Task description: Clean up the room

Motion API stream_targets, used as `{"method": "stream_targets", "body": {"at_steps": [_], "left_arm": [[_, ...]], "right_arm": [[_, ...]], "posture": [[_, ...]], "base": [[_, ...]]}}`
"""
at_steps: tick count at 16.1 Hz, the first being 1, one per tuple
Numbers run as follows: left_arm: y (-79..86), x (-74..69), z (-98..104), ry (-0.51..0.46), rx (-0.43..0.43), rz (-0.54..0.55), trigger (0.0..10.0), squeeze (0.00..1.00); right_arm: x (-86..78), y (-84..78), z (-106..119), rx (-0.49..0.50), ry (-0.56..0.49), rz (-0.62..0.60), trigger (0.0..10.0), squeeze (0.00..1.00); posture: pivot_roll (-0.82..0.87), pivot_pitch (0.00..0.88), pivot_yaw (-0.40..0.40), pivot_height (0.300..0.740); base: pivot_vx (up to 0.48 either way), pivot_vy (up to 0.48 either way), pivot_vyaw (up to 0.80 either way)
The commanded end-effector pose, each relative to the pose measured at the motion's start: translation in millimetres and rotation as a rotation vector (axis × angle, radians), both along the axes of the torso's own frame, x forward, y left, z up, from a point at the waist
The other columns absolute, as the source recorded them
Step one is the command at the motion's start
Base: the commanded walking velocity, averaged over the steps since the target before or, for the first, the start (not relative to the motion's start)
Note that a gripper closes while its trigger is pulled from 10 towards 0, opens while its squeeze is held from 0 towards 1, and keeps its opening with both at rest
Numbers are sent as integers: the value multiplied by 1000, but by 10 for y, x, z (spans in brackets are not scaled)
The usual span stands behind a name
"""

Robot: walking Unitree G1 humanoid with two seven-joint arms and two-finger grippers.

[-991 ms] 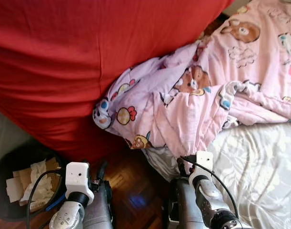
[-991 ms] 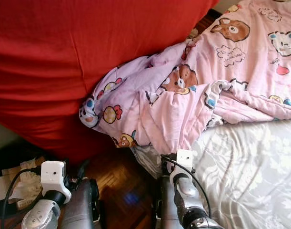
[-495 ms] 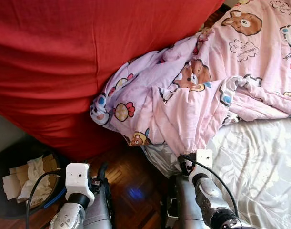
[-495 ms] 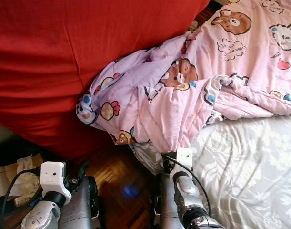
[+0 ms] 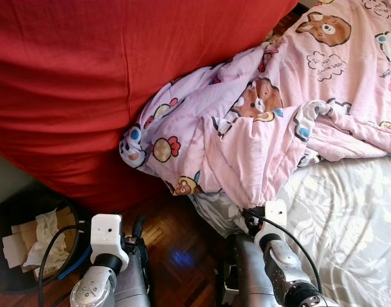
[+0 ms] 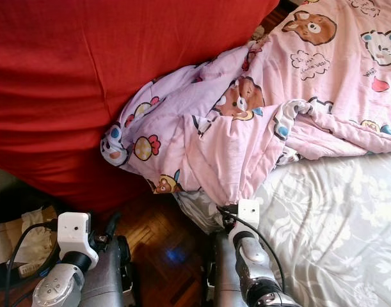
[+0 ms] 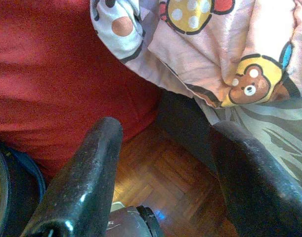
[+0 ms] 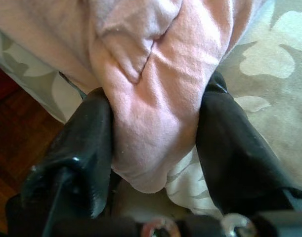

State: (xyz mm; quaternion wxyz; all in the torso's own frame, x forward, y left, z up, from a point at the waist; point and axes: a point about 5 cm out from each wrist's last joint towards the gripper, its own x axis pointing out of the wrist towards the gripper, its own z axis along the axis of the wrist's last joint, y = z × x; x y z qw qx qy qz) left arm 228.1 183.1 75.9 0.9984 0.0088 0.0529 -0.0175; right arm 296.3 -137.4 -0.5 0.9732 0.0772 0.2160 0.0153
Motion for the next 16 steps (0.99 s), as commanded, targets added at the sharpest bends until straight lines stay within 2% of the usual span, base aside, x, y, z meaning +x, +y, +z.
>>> {"method": "stream_targets", "body": {"at_steps": [1, 4, 7, 10, 12, 13, 16], "left_arm": [[23, -29, -103, 37, -4, 16, 10000, 0], [52, 67, -130, 29, 1, 25, 10000, 0], [104, 245, -200, 31, 7, 43, 10000, 0], [209, 347, -186, 11, 15, 67, 10000, 0], [287, 372, -255, 27, -13, 101, 10000, 0], [314, 362, -352, 58, -36, 117, 10000, 0], [296, 257, -614, 150, -39, 132, 10000, 0]], "right_arm": [[-123, 38, -121, 24, 48, 13, 0, 0], [-117, 22, -108, 27, 33, 20, 0, 0], [-123, -18, -104, 40, 17, 0, 0, 0], [-191, -96, -149, 47, 13, -34, 0, 0], [-254, -151, -193, 51, 19, -57, 0, 0], [-308, -196, -235, 51, 31, -77, 0, 0], [-432, -326, -324, 49, 64, -141, 0, 0]], "posture": [[86, 327, -91, 609], [83, 268, -94, 609], [70, 182, -91, 609], [49, 93, -78, 609], [43, 46, -68, 609], [34, 19, -62, 609], [15, 0, -48, 609]], "base": [[0, 0, 0], [0, 0, 0], [0, 0, 0], [0, 0, 0], [0, 0, 0], [0, 0, 0], [0, 0, 0]]}}
